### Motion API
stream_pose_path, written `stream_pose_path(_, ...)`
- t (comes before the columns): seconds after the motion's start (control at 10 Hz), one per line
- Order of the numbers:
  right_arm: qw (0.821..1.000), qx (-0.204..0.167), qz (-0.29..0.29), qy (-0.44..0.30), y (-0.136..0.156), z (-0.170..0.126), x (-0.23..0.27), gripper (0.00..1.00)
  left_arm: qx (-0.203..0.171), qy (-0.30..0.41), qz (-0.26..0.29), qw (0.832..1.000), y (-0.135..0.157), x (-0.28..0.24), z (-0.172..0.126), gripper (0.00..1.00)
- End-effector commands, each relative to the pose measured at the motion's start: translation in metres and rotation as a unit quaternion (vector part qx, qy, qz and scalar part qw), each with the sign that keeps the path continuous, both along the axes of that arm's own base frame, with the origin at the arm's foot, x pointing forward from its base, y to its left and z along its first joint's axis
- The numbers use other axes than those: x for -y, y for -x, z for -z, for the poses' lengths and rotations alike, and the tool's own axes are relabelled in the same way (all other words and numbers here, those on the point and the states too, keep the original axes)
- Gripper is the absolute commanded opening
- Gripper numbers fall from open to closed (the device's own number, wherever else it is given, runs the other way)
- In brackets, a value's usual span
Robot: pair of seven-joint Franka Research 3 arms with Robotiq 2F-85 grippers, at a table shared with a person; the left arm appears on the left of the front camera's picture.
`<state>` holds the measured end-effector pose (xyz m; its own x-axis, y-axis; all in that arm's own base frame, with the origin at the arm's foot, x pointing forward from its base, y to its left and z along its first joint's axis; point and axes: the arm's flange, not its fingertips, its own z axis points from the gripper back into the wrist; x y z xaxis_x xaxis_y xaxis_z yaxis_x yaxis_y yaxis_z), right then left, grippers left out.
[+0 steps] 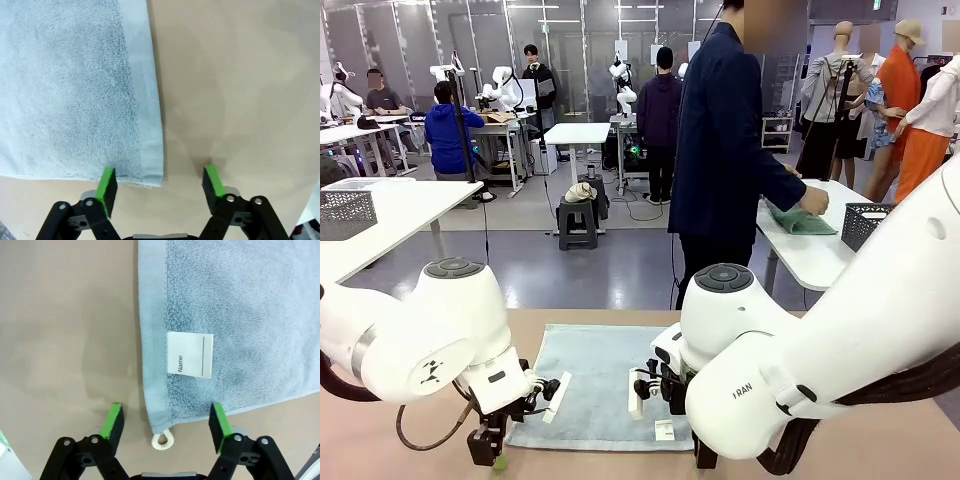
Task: Fold the towels and place them in the basket.
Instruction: When a person lays out a Towel with hook on the table, fold it in half twice.
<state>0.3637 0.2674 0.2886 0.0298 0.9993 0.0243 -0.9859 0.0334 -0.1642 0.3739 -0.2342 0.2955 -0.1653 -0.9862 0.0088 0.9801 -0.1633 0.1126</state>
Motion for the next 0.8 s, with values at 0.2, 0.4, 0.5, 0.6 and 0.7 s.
stream_pose_path(0.2,1.000,0.007,0.010,0.007,-0.0073,0.0064,-0.0047,0.83,0.012,0.000,-0.017,1.000,-0.0069,0.0118,0.0029,0.83)
stream_pose_path(0.4,1.000,0.006,0.010,0.009,-0.0091,0.0084,-0.0048,0.83,0.011,0.002,-0.019,1.000,-0.0087,0.0133,0.0057,0.83)
stream_pose_path(0.5,1.000,0.005,0.010,0.008,-0.0096,0.0101,-0.0045,0.83,0.010,-0.002,-0.021,1.000,-0.0092,0.0138,0.0075,0.83)
stream_pose_path(0.6,1.000,0.004,0.009,0.007,-0.0103,0.0116,-0.0046,0.83,0.008,-0.002,-0.023,1.000,-0.0109,0.0156,0.0091,0.83)
stream_pose_path(0.7,1.000,0.004,0.009,0.006,-0.0104,0.0129,-0.0050,0.83,0.009,-0.001,-0.024,1.000,-0.0120,0.0158,0.0101,0.83)
